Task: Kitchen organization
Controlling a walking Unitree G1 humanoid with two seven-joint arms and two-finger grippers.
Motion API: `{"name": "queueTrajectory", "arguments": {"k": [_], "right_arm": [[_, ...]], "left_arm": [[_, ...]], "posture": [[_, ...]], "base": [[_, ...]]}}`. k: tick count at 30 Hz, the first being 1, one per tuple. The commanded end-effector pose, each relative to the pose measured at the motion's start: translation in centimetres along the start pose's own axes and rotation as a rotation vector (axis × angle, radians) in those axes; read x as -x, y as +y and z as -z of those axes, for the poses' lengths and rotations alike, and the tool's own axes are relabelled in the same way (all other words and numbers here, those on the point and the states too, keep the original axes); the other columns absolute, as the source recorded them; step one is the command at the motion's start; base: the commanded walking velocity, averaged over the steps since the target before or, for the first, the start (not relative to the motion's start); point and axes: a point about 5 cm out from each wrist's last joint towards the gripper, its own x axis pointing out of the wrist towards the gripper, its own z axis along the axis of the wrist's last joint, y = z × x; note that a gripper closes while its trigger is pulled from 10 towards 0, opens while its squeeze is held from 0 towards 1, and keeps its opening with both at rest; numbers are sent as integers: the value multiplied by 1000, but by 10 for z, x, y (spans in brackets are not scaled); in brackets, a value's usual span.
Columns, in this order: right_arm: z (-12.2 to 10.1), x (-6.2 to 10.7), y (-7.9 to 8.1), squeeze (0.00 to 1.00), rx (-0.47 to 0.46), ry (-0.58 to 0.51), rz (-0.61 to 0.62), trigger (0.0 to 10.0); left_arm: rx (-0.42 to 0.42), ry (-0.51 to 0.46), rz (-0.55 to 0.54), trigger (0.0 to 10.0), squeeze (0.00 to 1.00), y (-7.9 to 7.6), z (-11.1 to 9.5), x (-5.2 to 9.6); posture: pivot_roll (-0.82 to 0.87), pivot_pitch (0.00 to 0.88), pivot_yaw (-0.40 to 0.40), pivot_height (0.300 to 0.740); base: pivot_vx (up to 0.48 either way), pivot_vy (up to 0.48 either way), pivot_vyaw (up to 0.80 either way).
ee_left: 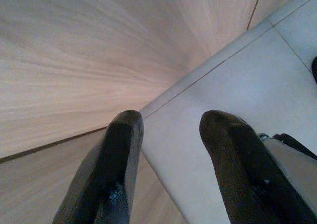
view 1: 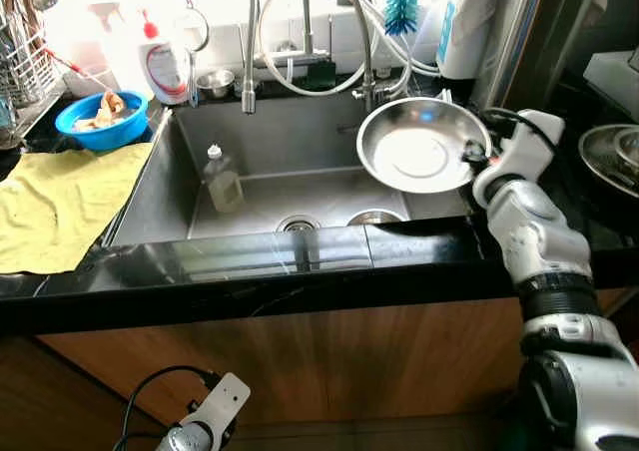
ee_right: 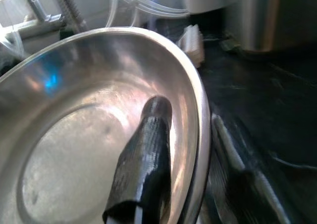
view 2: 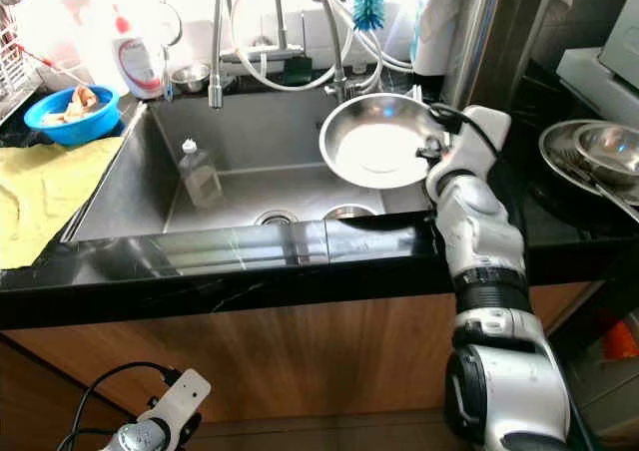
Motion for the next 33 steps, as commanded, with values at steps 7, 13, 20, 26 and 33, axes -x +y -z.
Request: {"name": "queueTrajectory", "arguments": {"k": [7, 13, 20, 26, 33], "right_arm": [[-12, -11, 9, 0, 181, -7, -52, 10000], [3, -13, 12, 0, 372, 52, -87, 10000], [8, -13, 15, 914, 420, 69, -124, 10000], [11, -12, 13, 1000, 436, 77, -117, 10000], [5, -13, 12, 0, 422, 44, -102, 10000]], "left_arm": [[23, 11, -18, 10000, 0, 3, 3, 1], [36, 4, -22, 10000, 0, 2, 2, 0], [48, -2, -31, 10000, 0, 4, 1, 0], [49, 0, -31, 10000, 0, 3, 2, 1], [52, -3, -30, 10000, 0, 3, 2, 1]], "posture": [[-93, 0, 37, 740], [-73, 0, 25, 740], [-65, 0, 19, 740], [-64, 0, 17, 740], [-64, 0, 15, 740]], "base": [[0, 0, 0], [0, 0, 0], [0, 0, 0], [0, 0, 0], [0, 0, 0]]}}
